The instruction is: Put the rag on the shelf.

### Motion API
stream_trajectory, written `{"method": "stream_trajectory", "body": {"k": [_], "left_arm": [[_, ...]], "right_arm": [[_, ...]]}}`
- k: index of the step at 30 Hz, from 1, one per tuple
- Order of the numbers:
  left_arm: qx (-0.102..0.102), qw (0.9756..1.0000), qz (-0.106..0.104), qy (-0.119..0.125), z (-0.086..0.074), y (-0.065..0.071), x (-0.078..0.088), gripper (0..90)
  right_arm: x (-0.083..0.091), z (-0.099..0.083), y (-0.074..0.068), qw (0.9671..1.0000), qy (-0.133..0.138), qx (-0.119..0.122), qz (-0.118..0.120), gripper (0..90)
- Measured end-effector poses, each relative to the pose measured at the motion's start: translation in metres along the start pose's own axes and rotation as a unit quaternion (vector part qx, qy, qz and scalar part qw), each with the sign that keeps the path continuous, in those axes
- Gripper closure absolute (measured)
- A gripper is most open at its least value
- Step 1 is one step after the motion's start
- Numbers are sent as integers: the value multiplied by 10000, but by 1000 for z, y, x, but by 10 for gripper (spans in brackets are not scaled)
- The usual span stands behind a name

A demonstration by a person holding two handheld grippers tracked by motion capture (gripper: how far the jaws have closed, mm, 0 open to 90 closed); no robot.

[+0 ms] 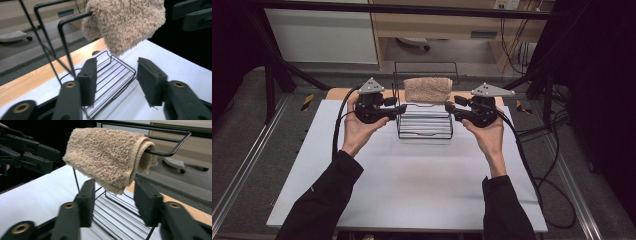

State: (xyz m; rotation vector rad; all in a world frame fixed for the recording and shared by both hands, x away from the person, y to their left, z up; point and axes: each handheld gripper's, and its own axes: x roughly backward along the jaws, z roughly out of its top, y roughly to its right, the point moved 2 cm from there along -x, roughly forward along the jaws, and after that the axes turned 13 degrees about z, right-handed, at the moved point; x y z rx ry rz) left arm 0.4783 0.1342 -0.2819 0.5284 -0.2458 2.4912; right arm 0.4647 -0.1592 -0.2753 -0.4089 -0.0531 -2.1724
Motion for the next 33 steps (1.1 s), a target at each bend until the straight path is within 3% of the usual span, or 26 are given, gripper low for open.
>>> {"method": "stream_trajectory", "body": {"k": [16, 22, 25, 33], "left_arm": [[57, 9994, 172, -279, -46, -16, 22, 200], [93, 9991, 216, -357, -65, -18, 31, 158], [25, 9989, 395, -264, -77, -17, 36, 140], [140, 9983, 316, -475, -109, -20, 44, 89]], "right_arm": [[24, -30, 6, 9993, -262, -220, -128, 131], [31, -45, 9, 9988, -346, -339, -95, 71], [33, -55, 10, 9983, -433, -369, -94, 57], [39, -80, 9, 9974, -484, -529, -51, 25]]}}
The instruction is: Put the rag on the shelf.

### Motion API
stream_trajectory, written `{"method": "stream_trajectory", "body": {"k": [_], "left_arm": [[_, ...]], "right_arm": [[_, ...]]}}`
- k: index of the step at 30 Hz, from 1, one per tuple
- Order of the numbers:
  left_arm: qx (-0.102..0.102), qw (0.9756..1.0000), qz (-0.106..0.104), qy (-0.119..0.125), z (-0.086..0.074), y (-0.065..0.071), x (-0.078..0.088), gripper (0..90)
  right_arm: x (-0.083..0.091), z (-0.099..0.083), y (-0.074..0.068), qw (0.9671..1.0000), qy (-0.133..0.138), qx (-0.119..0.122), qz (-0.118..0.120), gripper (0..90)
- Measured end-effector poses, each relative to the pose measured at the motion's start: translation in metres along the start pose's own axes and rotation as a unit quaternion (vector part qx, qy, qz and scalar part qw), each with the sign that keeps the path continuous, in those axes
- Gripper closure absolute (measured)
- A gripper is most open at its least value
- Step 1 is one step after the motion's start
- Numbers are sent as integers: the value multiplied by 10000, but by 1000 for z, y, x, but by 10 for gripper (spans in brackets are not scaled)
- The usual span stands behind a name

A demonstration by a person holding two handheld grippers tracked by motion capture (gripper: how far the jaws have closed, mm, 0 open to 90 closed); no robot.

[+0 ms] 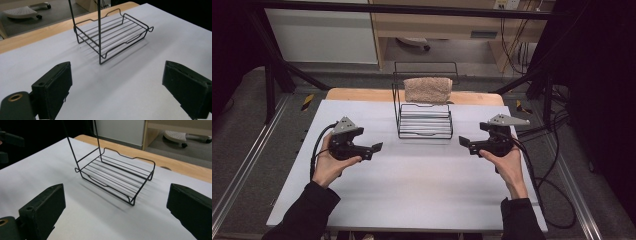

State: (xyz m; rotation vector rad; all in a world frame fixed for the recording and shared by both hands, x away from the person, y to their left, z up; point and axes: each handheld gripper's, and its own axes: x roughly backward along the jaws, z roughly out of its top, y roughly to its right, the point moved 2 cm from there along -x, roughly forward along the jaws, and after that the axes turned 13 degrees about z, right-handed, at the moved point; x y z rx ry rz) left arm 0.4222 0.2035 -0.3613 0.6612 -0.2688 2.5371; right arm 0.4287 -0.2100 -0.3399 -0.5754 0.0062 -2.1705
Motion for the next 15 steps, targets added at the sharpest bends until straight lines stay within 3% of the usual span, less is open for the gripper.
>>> {"method": "stream_trajectory", "body": {"k": [15], "left_arm": [[59, 9997, 34, -240, -52, -6, 5, 61]], "right_arm": [[0, -56, 2, 9993, -239, -261, 142, 6]]}}
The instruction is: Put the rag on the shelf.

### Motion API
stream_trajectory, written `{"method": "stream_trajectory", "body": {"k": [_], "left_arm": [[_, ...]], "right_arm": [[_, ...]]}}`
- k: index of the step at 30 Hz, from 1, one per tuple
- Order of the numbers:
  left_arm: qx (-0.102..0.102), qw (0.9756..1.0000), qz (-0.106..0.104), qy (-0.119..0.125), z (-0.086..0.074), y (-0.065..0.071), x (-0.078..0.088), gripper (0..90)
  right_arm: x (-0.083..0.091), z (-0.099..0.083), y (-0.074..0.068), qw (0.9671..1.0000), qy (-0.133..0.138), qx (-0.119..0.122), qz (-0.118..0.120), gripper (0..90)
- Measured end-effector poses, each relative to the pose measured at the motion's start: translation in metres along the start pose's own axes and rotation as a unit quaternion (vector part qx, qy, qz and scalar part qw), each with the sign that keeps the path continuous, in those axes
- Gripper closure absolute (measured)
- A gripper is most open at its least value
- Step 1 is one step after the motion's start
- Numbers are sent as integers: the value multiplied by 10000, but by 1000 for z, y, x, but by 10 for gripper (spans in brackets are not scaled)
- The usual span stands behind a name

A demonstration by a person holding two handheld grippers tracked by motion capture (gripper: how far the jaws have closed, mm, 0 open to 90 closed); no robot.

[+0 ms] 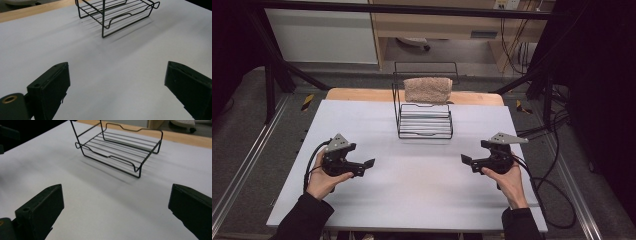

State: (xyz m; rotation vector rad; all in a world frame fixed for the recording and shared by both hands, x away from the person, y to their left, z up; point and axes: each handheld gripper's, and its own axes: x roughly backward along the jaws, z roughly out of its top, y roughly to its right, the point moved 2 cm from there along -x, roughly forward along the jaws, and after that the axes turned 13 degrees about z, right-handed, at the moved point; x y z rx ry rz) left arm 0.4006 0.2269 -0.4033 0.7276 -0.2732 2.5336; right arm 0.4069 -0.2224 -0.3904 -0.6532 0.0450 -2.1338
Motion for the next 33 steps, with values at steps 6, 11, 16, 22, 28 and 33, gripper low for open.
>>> {"method": "stream_trajectory", "body": {"k": [6, 11, 16, 22, 28, 33], "left_arm": [[18, 10000, -35, -50, -18, -2, 1, 67], [-26, 9999, -15, -148, -32, -4, 1, 68], [-83, 9998, 10, -202, -42, -6, 3, 68], [-146, 9996, 22, -251, -53, -8, 4, 68], [-117, 9994, -9, -340, -62, -11, 5, 67], [-119, 9992, -22, -379, -66, -10, 4, 63]], "right_arm": [[0, -24, 3, 9998, -154, -123, 76, 7], [0, -43, 4, 9993, -276, -221, 102, 8], [3, -58, 8, 9987, -424, -242, 141, 7], [9, -70, 12, 9984, -459, -289, 144, 8], [16, -81, 15, 9980, -525, -279, 193, 6], [23, -85, 16, 9982, -458, -276, 258, 5]]}}
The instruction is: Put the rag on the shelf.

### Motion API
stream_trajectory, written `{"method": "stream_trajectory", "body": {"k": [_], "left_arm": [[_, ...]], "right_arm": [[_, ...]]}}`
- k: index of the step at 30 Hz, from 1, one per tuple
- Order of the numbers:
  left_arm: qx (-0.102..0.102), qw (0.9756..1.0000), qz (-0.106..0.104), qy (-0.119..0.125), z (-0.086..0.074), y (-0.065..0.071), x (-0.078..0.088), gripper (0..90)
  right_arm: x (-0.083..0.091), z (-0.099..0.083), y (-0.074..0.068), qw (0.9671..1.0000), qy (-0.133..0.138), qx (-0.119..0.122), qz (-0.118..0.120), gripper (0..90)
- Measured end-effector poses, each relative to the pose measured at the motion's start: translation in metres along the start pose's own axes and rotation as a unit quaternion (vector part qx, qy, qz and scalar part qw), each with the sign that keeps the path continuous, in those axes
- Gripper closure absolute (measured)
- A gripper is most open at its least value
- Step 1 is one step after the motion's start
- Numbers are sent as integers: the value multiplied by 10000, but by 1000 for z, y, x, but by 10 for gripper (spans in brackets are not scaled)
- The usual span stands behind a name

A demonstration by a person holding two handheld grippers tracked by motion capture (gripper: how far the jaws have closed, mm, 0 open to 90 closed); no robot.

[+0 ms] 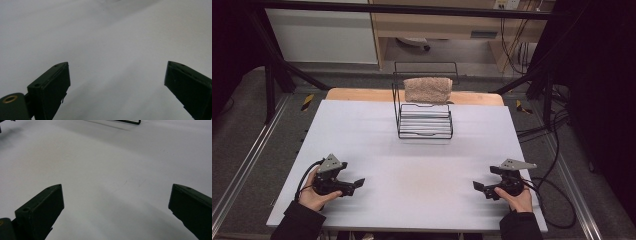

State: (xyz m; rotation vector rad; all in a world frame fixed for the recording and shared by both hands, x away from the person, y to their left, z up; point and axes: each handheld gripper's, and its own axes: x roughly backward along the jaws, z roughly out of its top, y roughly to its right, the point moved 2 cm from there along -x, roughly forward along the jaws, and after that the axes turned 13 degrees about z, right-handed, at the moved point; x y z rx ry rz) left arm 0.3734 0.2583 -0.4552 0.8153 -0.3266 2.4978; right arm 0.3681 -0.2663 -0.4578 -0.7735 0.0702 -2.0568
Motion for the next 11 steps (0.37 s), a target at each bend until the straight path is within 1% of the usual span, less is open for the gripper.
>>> {"method": "stream_trajectory", "body": {"k": [2, 8, 11], "left_arm": [[1, 10000, 18, -5, -1, -1, 0, 62], [27, 10000, 48, 22, -2, -2, 1, 62], [42, 10000, 44, 33, -2, -3, 2, 61]], "right_arm": [[1, -1, 1, 10000, -7, -35, -25, 5], [1, -3, 2, 10000, -53, 21, -43, 5], [1, -2, 1, 10000, -48, -4, -36, 5]]}}
